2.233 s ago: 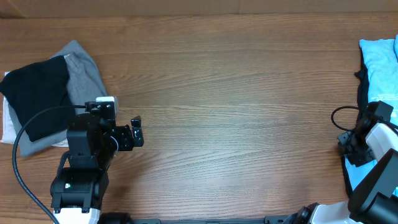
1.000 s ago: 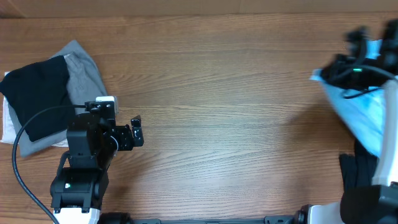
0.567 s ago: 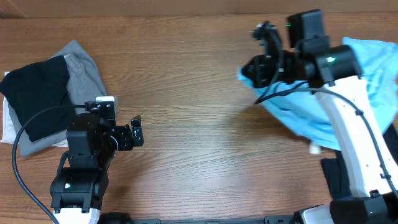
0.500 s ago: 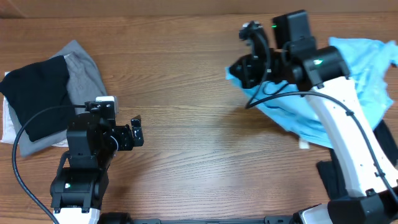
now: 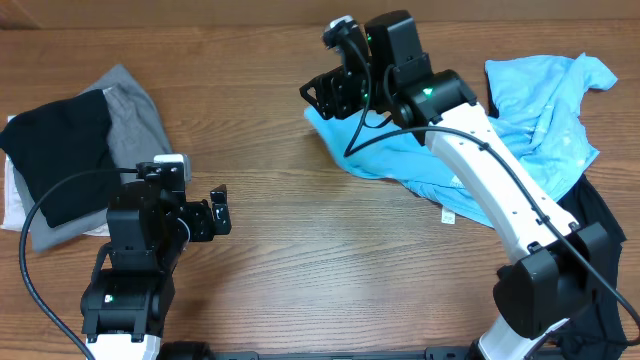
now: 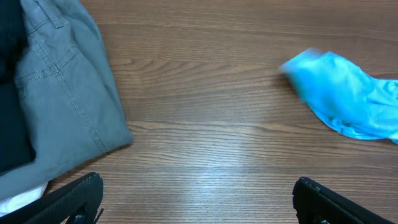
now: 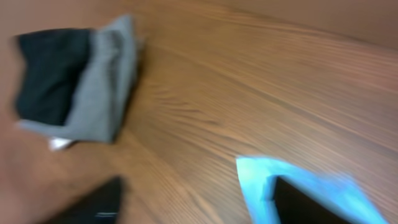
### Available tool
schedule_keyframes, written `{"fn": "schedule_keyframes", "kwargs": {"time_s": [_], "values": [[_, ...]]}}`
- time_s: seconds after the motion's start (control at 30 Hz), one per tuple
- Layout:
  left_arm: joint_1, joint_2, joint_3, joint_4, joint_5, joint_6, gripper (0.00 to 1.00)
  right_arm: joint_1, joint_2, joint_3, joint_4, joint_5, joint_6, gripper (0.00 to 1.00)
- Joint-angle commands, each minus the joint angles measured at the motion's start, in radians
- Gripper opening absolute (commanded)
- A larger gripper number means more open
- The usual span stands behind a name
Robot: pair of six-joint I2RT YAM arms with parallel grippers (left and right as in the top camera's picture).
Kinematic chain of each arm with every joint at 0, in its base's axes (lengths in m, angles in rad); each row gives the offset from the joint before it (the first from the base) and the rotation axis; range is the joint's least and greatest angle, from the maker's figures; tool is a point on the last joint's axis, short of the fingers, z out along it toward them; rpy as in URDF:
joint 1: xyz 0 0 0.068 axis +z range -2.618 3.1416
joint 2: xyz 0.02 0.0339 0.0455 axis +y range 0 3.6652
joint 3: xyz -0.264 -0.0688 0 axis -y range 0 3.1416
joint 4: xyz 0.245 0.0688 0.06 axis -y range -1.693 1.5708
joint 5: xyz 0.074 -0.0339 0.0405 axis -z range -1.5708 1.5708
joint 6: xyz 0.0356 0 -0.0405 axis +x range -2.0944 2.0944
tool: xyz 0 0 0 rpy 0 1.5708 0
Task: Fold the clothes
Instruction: 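Drag the light-blue T-shirt leftward to the table center with the right gripper, then grasp the T-shirt's left edge with the left gripper and pull it left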
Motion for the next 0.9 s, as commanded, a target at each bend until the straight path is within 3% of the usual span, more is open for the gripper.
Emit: {"fn": "schedule_keyframes", "kwargs": {"time_s": [0.0,0.17,0.3,0.53,0.87], "values": [[-0.006,-0.001,0.026,0.008,0.014,0.006,1.00,-0.090,-0.065,0.047,-0.106,0.283,0.153,0.99],[-0.006,0.002,0.026,0.058,0.076,-0.012,1.00,-0.300,-0.113,0.047,-0.401,0.539,0.412,1.00],[-0.008,0.037,0.026,0.114,0.166,-0.102,1.00,-0.522,-0.111,0.018,-0.573,0.535,0.523,1.00],[-0.076,0.225,0.026,0.180,0.282,-0.169,1.00,-0.864,-0.111,-0.121,-0.589,0.252,0.413,1.00],[-0.402,0.657,0.114,0.447,0.272,-0.364,1.00,-0.976,-0.111,-0.231,-0.599,0.221,0.286,1.00]]}}
